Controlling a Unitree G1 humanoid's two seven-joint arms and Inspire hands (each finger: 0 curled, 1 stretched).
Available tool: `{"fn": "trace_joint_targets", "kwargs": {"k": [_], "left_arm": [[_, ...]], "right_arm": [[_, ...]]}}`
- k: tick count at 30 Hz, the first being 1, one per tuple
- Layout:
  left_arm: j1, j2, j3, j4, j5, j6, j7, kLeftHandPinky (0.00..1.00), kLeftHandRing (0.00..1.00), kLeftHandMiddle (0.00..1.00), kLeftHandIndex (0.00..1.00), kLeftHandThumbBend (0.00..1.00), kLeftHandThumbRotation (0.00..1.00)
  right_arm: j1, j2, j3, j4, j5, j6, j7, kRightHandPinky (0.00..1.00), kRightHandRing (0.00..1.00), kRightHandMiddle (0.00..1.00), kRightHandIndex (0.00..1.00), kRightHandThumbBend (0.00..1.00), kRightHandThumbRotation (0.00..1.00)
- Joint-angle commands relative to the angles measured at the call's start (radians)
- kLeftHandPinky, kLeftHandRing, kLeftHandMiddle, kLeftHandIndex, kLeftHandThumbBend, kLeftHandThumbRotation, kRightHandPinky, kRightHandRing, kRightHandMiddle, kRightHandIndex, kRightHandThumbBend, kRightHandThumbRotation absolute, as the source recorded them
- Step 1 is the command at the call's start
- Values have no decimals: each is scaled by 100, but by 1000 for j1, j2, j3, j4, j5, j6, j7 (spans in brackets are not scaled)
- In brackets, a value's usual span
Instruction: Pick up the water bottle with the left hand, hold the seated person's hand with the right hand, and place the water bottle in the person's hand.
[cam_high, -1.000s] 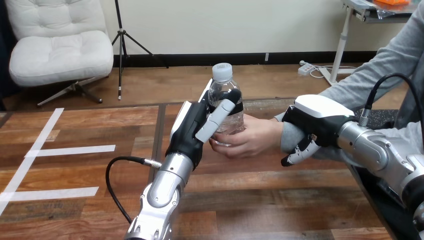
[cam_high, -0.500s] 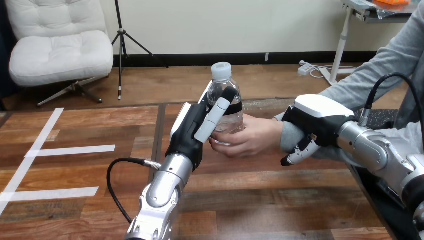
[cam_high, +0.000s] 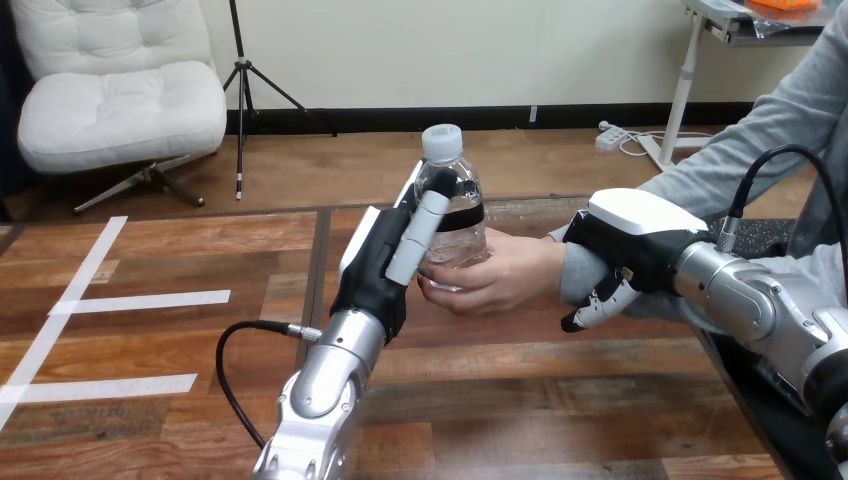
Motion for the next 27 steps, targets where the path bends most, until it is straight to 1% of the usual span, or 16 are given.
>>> {"fn": "trace_joint_targets", "kwargs": {"k": [1,7,10,13,16,17,19,21,23,27], "left_arm": [[9,19,13,-137,-30,25,-20,100,100,100,100,99,100],[59,46,33,-222,-60,51,-41,100,100,100,100,97,100],[88,62,44,-273,-72,75,-42,100,100,100,100,98,100],[110,74,64,-299,-93,74,-48,100,100,100,100,99,100],[130,95,82,-318,-108,71,-56,100,100,100,100,100,100],[140,102,91,-328,-111,72,-51,100,100,100,100,100,100],[150,107,102,-341,-115,76,-44,100,100,100,100,100,100],[162,114,120,-346,-126,61,-41,100,100,100,100,100,100],[172,123,133,-354,-131,60,-38,100,100,100,100,100,100],[192,143,150,-378,-140,70,-39,100,100,100,100,100,100]], "right_arm": [[-36,36,-48,-72,51,-17,-11,17,21,25,26,68,0],[-33,33,-50,-79,52,-16,-5,16,20,25,26,68,0],[-31,31,-53,-78,53,-24,-11,17,21,26,27,69,0],[-31,30,-54,-79,54,-16,-5,18,22,27,28,69,0],[-30,26,-58,-90,58,-2,14,20,25,30,31,70,0],[-31,26,-60,-89,61,0,20,21,26,31,31,71,0],[-32,26,-62,-87,64,2,27,25,29,35,35,72,3],[-32,24,-65,-88,68,2,37,27,31,37,38,73,6],[-33,22,-65,-92,70,8,46,29,33,39,40,73,9],[-32,19,-65,-98,75,22,63,38,43,48,49,76,17]]}}
